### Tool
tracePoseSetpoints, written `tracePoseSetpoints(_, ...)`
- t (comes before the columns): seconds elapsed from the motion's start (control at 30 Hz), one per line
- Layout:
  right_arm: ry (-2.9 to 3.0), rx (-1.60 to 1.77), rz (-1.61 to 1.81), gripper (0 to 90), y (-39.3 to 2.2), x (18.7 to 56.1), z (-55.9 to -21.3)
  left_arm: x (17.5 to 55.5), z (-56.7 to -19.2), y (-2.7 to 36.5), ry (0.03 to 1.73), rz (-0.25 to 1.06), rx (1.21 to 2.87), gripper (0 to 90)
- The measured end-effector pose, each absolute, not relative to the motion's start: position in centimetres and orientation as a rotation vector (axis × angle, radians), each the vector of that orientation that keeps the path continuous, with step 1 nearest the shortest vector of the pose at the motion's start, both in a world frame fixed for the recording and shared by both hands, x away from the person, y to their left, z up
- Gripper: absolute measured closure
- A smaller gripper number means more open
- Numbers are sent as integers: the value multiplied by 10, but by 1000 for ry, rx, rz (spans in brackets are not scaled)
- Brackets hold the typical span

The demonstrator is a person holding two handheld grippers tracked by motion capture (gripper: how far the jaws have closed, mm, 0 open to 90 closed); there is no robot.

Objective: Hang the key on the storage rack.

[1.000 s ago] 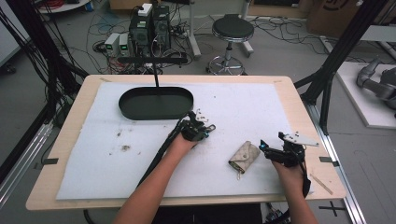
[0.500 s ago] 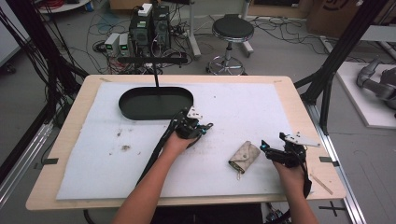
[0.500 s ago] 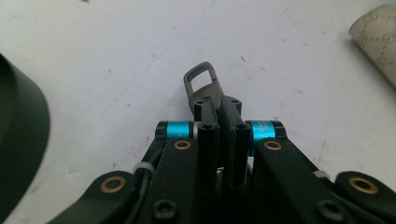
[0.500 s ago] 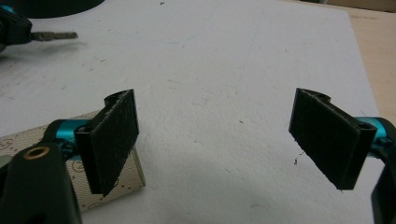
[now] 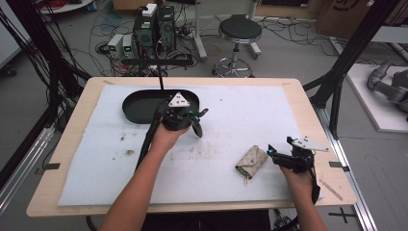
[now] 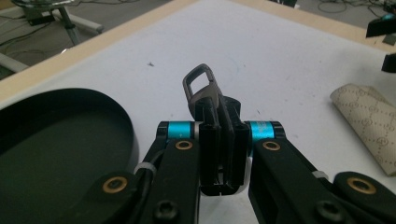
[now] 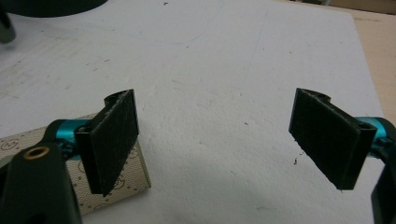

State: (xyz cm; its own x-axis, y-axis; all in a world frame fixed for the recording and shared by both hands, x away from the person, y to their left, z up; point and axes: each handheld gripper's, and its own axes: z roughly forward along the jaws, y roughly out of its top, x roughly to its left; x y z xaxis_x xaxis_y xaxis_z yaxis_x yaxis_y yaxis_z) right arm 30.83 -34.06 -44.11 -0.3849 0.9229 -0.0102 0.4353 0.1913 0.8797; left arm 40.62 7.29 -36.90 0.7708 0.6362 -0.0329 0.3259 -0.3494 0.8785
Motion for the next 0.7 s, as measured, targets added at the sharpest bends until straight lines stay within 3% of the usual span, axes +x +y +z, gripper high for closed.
tracePoseSetpoints(0.7,1918,1268,1128,162,-341,309,-442,432,-303,120,780,525,1896,869)
